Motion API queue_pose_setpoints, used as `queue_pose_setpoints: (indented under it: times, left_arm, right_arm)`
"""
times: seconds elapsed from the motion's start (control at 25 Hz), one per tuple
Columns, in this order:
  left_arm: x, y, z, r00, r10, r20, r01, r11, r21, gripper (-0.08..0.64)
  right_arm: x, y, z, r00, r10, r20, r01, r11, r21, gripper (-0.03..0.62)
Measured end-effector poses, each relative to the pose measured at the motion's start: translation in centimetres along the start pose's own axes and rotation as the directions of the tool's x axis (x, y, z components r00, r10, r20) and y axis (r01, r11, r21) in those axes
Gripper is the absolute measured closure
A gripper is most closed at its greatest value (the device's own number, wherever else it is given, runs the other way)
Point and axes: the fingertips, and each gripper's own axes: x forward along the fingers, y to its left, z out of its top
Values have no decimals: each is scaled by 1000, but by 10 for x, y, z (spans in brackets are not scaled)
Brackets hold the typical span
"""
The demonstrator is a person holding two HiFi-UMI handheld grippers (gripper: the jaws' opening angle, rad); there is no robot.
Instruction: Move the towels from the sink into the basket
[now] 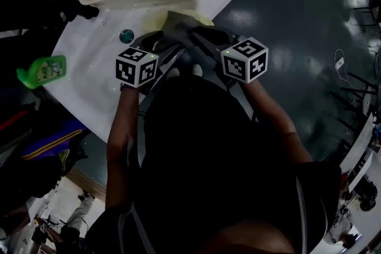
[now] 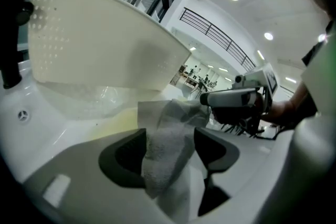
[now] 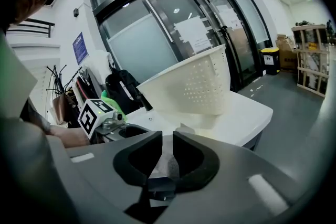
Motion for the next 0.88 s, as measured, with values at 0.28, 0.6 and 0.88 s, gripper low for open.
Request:
queue_pose_setpoints:
  times: [0.28, 0.6, 0.88]
  left_arm:
    - [16, 0, -1, 998, -38, -55, 37, 999, -12, 282]
    - [29, 2, 2, 997, -33, -67, 32, 999, -8, 312]
    - [30, -1, 0, 996, -23, -81, 26, 999, 30, 390]
  right_arm:
    - [-2, -6, 0, 1000, -11, -7, 11, 1000, 5, 531]
    - [-2, -12, -6, 1000, -17, -23, 17, 1000, 15, 534]
    - [-3, -14, -5, 1000, -16, -17, 17, 1000, 17, 538]
